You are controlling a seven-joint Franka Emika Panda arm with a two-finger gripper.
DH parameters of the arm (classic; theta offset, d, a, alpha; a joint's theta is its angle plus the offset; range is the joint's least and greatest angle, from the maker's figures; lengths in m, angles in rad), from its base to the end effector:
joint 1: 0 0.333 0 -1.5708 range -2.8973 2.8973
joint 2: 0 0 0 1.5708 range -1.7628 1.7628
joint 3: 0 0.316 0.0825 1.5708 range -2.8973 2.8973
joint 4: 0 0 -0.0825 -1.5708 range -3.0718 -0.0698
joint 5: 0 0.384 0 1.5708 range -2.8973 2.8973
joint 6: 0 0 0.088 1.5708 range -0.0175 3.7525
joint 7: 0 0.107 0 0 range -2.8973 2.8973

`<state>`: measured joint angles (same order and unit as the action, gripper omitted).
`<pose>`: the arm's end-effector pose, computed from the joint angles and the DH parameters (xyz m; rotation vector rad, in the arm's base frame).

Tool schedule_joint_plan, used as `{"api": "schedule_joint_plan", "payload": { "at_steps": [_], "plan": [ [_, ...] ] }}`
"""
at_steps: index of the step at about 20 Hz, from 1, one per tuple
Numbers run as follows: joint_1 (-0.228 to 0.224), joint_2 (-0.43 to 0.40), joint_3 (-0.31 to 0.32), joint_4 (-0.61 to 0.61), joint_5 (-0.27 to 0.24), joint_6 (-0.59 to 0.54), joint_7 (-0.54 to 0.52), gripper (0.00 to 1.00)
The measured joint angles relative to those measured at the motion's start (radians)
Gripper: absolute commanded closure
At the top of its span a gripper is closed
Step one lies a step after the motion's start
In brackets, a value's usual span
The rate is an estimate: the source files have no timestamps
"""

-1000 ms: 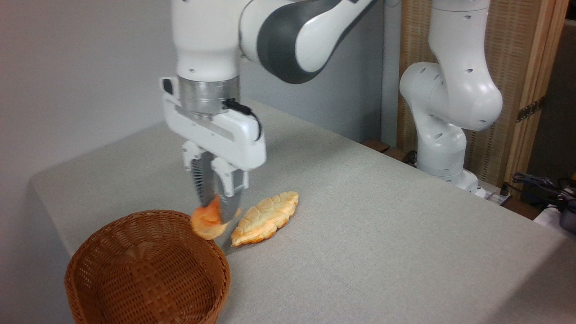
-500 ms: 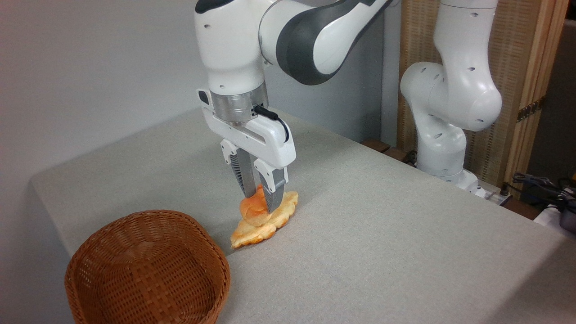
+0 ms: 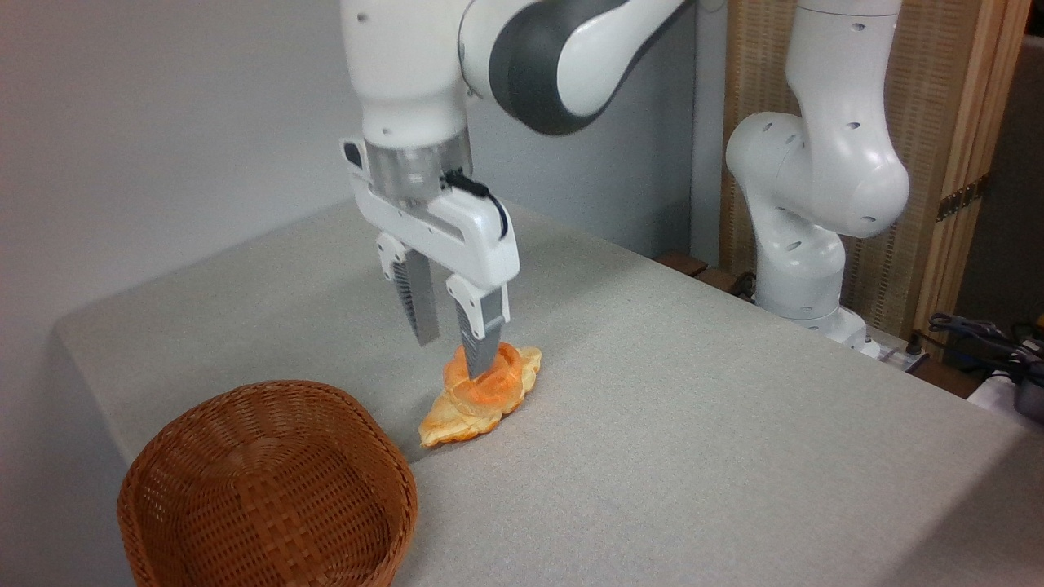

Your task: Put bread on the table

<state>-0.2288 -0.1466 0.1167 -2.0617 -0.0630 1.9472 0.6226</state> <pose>0.5129 -0.0598 0.5012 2.8814 -1.0738 0.0755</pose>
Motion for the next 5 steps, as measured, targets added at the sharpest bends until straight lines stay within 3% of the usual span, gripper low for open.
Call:
{"api": "schedule_joint_plan", "payload": {
  "at_steps": [5],
  "plan": [
    [0.001, -0.008, 0.004, 0.066, 0.0, -0.001, 0.0, 0.0]
  ]
}}
